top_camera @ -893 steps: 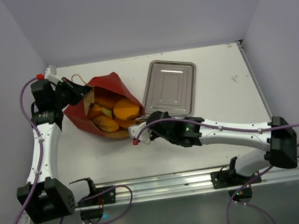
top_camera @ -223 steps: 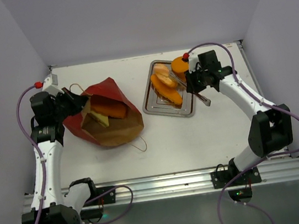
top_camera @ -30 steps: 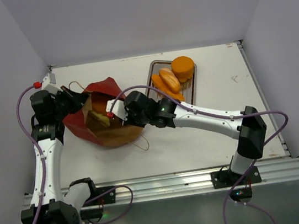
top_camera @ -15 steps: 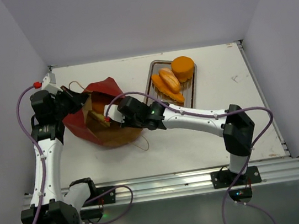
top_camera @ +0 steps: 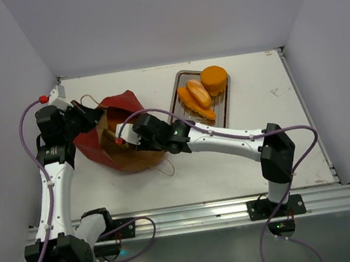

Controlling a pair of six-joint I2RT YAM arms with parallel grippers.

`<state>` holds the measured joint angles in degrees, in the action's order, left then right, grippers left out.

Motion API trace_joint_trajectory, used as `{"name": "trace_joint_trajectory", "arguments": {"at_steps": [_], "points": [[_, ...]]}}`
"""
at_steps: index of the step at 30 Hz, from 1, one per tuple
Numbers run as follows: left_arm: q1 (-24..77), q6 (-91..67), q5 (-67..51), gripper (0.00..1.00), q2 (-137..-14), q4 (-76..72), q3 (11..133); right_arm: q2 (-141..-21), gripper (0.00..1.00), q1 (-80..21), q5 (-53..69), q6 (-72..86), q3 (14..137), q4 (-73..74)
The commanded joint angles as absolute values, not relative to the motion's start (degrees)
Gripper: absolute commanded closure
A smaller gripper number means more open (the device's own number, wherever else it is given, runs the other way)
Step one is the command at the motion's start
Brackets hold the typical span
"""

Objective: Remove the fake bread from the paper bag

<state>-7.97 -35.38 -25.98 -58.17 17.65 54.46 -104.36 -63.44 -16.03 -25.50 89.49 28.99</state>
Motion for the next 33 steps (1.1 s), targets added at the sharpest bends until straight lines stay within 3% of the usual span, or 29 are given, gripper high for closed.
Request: {"name": "trace_joint_trajectory", "arguments": {"at_steps": [1, 17, 33], "points": [[-8.3, -35.6, -27.1, 1.00, -57.6, 16.0, 54.6, -105.1, 0.58, -64.3, -18.0, -25.0, 94.0, 27.5], [-8.3, -35.6, -27.2, 1.00, -57.7, 15.9, 54.5, -111.7, 0.53, -65.3, -22.3, -23.4, 99.8, 27.9], [-8.3, -36.4, -27.9, 1.00, -57.3, 15.1, 54.2, -113.4, 0.53, -67.2, -29.7, -22.2, 96.2, 23.2]]}}
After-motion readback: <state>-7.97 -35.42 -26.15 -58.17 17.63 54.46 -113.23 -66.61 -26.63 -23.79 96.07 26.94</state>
